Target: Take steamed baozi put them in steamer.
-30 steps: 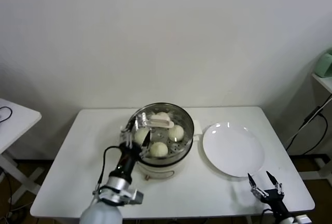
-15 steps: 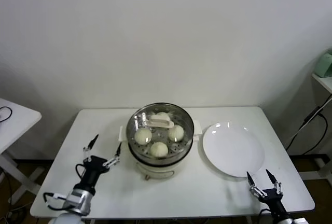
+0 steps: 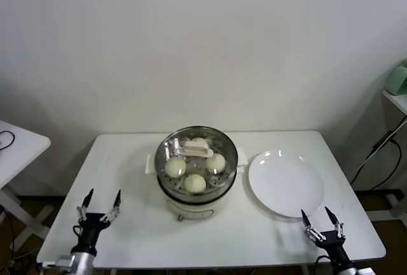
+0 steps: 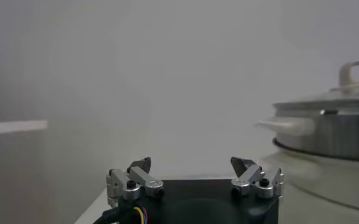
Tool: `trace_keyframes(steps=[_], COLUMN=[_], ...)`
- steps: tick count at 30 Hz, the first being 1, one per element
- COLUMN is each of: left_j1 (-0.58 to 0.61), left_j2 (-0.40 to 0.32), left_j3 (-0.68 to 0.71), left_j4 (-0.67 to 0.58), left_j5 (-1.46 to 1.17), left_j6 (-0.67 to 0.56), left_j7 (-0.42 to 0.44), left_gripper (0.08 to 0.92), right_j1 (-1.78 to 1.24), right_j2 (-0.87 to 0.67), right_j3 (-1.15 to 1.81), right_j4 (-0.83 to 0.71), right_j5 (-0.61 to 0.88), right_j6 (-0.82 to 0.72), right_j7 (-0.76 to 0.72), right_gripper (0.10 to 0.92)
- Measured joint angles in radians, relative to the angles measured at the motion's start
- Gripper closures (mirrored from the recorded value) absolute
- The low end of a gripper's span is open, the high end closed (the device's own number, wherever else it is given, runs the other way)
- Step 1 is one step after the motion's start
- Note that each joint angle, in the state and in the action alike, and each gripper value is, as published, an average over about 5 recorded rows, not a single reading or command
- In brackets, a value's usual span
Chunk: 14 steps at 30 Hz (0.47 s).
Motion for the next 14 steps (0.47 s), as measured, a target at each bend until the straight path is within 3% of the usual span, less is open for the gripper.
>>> trace_keyframes(steps=[14], left_j1=[0.007], left_j2=[-0.005], left_j3=[-0.022], left_j4=[0.068], left_j5=[-0.056], left_j6=[-0.044], left_j7=[0.014], left_gripper=[0.177], right_j1=[0.010], right_j2=[0.004], right_j3=[-0.010], right_j4=[-0.011], right_j5=[0.000], right_j6=[0.012], right_j7=[0.000], right_gripper=[0.203])
